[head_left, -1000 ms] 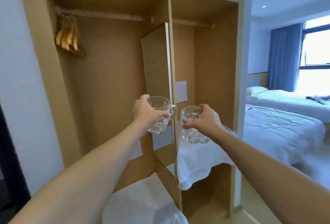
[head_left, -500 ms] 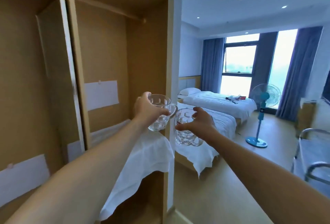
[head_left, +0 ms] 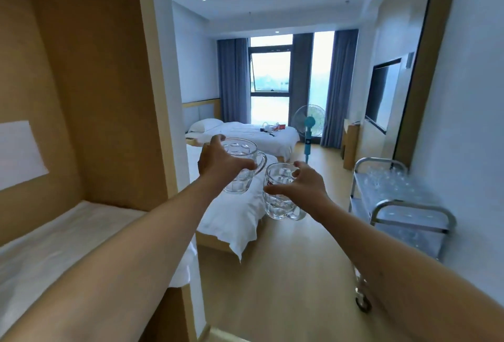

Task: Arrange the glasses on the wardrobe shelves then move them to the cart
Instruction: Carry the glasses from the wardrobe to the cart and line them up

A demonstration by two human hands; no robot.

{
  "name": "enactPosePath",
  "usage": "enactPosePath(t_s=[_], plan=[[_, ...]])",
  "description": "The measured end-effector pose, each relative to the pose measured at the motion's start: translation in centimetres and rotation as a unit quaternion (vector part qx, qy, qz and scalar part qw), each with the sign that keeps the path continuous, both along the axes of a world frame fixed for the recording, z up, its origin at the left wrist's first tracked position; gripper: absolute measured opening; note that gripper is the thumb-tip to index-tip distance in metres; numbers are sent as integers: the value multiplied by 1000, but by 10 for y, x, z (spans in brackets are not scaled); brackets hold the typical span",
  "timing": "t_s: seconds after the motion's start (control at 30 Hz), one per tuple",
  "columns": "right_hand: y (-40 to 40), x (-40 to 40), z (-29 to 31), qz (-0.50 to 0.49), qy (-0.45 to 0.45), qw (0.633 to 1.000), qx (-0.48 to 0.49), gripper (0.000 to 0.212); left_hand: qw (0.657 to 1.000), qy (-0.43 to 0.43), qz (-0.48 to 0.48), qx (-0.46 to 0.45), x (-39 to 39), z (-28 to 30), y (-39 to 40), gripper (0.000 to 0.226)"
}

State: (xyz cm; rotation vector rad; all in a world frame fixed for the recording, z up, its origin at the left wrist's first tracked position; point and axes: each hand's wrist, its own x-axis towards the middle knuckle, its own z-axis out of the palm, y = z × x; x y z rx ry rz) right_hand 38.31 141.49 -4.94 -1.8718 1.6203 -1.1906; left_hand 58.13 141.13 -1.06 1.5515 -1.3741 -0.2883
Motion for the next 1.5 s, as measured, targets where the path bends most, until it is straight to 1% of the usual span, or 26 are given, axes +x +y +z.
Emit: enactPosePath(t_s=[0.17,0.3,0.43,0.63,0.8,1.0,1.13,1.23,1.5], plan=[[-43,5,2,-68,-1,998,-1,115,997,-10,-71,10,0,3,-68,113],[-81,16,10,-111,-3,994,-2,122,994,-17,-110,7,7,9,-121,112],[-111,26,9,-148,-17,989,5,121,990,-19,-140,9,17,9,-165,110],[-148,28,-10,-197,-22,980,21,118,984,-19,-174,28,19,-10,-225,108],[-184,20,-28,-226,-10,973,42,122,978,-4,-201,48,6,-34,-269,109],[-248,-5,-49,-239,-6,970,50,123,974,0,-219,54,-21,-61,-338,109],[-303,-31,-61,-240,-16,970,46,124,973,8,-223,55,-47,-76,-395,109],[-349,-50,-67,-239,-20,969,61,123,972,12,-225,74,-67,-87,-440,110],[-462,-102,-69,-237,-8,968,80,122,967,15,-236,95,-128,-94,-552,110]])
